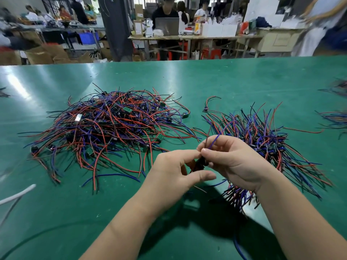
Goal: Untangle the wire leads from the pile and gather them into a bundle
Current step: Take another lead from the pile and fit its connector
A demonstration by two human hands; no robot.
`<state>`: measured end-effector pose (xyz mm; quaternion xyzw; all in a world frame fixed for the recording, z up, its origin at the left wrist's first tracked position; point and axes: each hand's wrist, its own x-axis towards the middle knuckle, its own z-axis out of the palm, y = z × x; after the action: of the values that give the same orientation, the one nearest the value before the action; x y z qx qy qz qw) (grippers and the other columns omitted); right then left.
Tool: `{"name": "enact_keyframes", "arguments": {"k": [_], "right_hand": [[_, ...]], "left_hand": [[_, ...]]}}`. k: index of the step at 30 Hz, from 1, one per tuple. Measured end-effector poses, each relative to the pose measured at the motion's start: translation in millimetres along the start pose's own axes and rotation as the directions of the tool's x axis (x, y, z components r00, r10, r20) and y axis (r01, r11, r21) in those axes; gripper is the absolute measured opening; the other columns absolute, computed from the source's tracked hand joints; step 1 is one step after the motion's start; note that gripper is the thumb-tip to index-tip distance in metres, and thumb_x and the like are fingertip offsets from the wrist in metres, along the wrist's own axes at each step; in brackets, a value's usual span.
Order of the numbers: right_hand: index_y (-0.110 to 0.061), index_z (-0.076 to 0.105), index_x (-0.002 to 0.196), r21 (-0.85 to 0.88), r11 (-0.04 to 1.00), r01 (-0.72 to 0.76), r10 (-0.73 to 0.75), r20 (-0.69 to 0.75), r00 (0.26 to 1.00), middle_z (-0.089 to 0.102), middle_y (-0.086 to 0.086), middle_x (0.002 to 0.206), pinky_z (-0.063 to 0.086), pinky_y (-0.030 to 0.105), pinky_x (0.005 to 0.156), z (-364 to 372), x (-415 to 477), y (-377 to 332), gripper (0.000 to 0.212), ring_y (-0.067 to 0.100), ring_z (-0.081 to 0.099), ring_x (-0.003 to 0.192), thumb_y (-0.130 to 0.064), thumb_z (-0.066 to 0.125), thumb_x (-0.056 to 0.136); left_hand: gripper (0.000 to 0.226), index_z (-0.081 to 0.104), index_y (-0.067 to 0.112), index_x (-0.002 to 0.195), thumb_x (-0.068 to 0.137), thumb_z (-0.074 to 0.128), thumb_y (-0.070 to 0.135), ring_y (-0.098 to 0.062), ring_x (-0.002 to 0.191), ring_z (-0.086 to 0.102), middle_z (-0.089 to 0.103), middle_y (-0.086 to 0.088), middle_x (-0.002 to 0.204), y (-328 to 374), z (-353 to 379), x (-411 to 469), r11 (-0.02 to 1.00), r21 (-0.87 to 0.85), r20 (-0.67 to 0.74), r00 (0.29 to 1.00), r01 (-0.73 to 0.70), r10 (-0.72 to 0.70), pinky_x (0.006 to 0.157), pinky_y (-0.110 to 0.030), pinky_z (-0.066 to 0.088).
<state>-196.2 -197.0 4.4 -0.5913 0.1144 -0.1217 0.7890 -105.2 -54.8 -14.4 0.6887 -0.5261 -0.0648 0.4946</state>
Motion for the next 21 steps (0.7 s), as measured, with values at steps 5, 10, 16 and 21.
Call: {"name": "enact_keyframes", "arguments": {"k": [5, 10, 16, 21], "right_hand": [[-0.016, 0.07, 0.059, -0.163, 0.981, 0.104, -0.128, -0.141, 0.982, 0.062, 0.001, 0.058, 0.041, 0.02, 0.056, 5.5, 3.5, 5.0, 0.018, 0.011, 0.052, 0.055, -0.027, 0.078, 0.047], [-0.015, 0.071, 0.058, -0.237, 0.962, 0.135, -0.19, -0.229, 0.955, 0.066, 0.0, 0.056, 0.041, 0.015, 0.049, 6.3, 5.4, 8.0, 0.01, 0.005, 0.053, 0.049, -0.024, 0.075, 0.054], [-0.011, 0.06, 0.061, 0.051, 0.983, 0.174, -0.123, -0.517, 0.847, 0.06, 0.0, 0.051, 0.039, 0.015, 0.04, -21.5, 4.4, -19.0, 0.013, 0.006, 0.049, 0.043, -0.016, 0.071, 0.066], [-0.01, 0.062, 0.072, 0.179, 0.946, 0.272, -0.093, -0.652, 0.753, 0.06, -0.003, 0.054, 0.036, 0.015, 0.038, -35.4, 6.3, -19.7, 0.019, 0.006, 0.046, 0.041, -0.022, 0.066, 0.087]], "left_hand": [[0.01, 0.069, 0.041, 0.083, 0.083, 0.06, 0.046, -0.002, 0.061, 0.054, 0.065, 0.017, 0.067, 0.1, 4.7, 0.7, 0.969, -0.175, 0.034, 0.985, 0.173, -0.169, 0.058, -0.024, 0.046], [0.01, 0.074, 0.025, 0.09, 0.09, 0.064, 0.025, -0.017, 0.062, 0.044, 0.058, 0.0, 0.077, 1.5, 5.3, 3.4, 0.931, -0.217, 0.032, 0.955, 0.293, -0.293, 0.057, -0.028, 0.037], [0.015, 0.075, 0.012, 0.088, 0.088, 0.064, 0.021, 0.003, 0.057, 0.052, 0.07, 0.009, 0.07, 13.0, 3.2, 1.0, 0.819, -0.377, 0.28, 0.896, 0.433, -0.345, 0.049, -0.005, 0.035], [0.029, 0.077, 0.023, 0.09, 0.076, 0.066, 0.045, 0.001, 0.07, 0.055, 0.067, 0.013, 0.076, 12.0, 5.6, -1.5, 0.825, -0.359, 0.364, 0.879, 0.436, -0.307, 0.066, -0.01, 0.038]]}}
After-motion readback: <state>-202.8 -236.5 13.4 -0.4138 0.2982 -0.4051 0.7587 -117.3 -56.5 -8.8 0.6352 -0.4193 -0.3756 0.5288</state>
